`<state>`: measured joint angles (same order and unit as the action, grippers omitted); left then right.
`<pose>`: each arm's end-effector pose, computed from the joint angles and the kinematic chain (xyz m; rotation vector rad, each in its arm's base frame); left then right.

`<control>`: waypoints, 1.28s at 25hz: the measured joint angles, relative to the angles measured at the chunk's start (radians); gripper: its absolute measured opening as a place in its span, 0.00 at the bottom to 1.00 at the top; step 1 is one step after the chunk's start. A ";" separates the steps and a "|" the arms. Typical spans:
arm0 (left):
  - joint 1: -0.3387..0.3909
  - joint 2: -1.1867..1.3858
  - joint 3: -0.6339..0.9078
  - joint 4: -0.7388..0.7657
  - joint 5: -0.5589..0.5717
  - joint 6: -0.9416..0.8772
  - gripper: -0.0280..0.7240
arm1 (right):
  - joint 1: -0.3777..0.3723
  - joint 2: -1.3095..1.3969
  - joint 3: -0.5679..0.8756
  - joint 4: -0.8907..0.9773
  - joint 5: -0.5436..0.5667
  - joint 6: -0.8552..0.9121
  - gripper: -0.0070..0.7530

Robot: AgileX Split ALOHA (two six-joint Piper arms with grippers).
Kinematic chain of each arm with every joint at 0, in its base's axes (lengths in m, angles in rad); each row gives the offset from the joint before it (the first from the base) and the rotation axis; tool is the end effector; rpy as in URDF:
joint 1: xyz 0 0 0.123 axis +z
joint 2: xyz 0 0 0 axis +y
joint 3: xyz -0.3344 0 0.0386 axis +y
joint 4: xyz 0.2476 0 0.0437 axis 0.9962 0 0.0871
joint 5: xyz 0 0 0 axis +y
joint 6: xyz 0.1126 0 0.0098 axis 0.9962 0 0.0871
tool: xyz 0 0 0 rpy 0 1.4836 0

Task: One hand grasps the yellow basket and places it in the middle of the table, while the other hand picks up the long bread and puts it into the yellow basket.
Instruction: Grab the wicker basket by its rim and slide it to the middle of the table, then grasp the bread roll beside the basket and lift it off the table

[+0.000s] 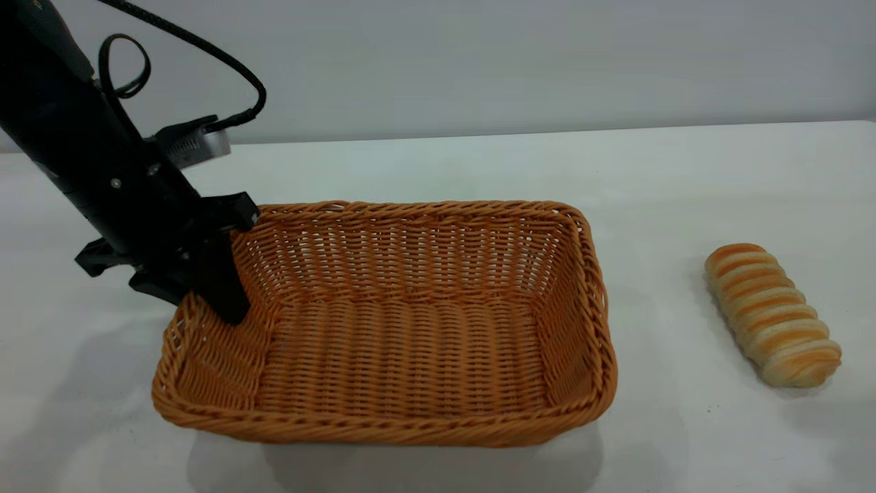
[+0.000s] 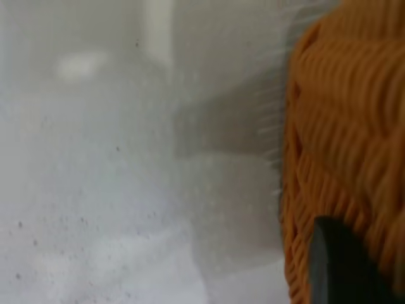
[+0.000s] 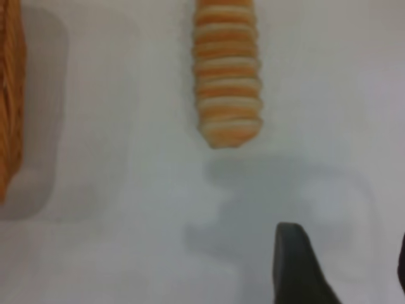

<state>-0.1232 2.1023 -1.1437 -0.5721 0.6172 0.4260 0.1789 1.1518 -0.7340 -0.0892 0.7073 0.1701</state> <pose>0.3907 -0.0841 0.1082 0.1361 2.9671 -0.4970 0.1987 0.0293 0.2866 -0.0792 2.6029 0.0253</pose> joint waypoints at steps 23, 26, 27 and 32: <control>0.000 -0.251 0.000 -0.010 0.070 0.078 0.81 | 0.000 0.706 -0.307 0.045 -0.111 -0.071 0.78; 0.000 -0.325 0.000 -0.010 0.083 0.078 0.81 | 0.000 0.810 -0.383 0.045 -0.065 -0.098 0.78; 0.000 -0.350 0.000 -0.009 0.089 0.078 0.81 | 0.000 0.843 -0.403 0.045 -0.053 -0.103 0.78; 0.000 -0.519 0.000 -0.007 0.107 0.086 0.81 | 0.000 0.959 -0.480 0.027 -0.033 -0.110 0.78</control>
<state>-0.1232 1.5830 -1.1437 -0.5795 0.7238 0.5118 0.1789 2.1112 -1.2144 -0.0621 0.6739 0.0603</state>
